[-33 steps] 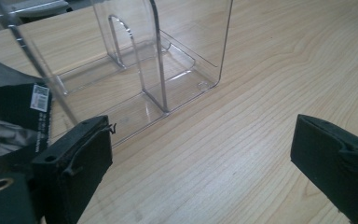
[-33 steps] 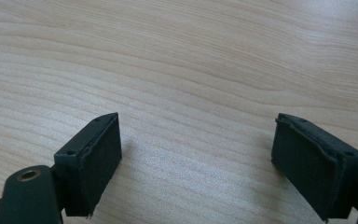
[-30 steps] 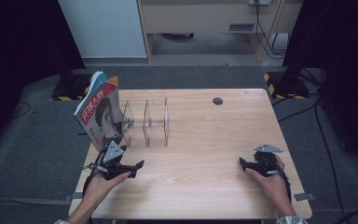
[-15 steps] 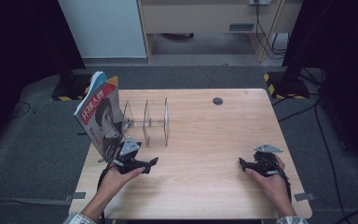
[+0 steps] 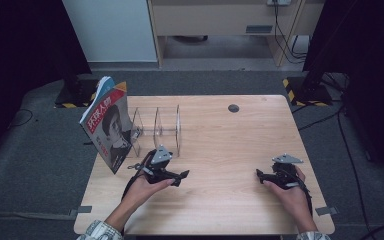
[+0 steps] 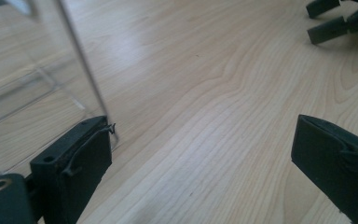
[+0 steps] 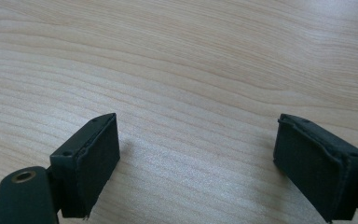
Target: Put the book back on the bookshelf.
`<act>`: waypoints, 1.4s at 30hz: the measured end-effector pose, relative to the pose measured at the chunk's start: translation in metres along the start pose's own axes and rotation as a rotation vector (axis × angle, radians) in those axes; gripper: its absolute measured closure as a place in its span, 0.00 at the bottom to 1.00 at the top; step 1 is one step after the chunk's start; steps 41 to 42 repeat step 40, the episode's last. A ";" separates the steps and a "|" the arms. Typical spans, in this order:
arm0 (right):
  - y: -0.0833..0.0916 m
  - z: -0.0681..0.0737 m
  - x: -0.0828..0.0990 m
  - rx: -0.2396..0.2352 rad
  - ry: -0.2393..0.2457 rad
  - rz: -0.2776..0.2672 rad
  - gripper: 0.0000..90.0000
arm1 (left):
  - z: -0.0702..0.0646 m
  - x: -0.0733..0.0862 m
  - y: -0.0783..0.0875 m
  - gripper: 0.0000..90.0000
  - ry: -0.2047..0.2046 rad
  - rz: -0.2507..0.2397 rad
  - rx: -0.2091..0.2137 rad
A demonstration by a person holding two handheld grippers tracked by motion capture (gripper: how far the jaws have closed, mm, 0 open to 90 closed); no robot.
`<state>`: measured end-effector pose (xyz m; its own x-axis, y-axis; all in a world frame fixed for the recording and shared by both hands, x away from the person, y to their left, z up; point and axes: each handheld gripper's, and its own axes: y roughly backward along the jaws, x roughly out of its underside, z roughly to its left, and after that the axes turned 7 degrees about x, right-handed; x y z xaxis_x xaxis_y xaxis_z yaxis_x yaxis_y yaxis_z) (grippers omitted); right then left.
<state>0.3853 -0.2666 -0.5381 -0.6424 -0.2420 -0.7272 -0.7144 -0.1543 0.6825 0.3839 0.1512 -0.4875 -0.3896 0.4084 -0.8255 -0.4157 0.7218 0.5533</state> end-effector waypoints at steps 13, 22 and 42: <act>0.000 0.000 0.000 -0.002 0.002 -0.001 0.16 | -0.019 -0.011 -0.045 0.05 -0.033 0.083 0.025; 0.000 0.000 0.000 -0.002 0.003 -0.001 0.15 | -0.025 -0.004 -0.075 0.06 0.026 0.158 -0.008; 0.000 0.000 0.000 -0.001 0.003 0.000 0.15 | -0.023 0.007 -0.084 0.05 0.029 0.184 -0.066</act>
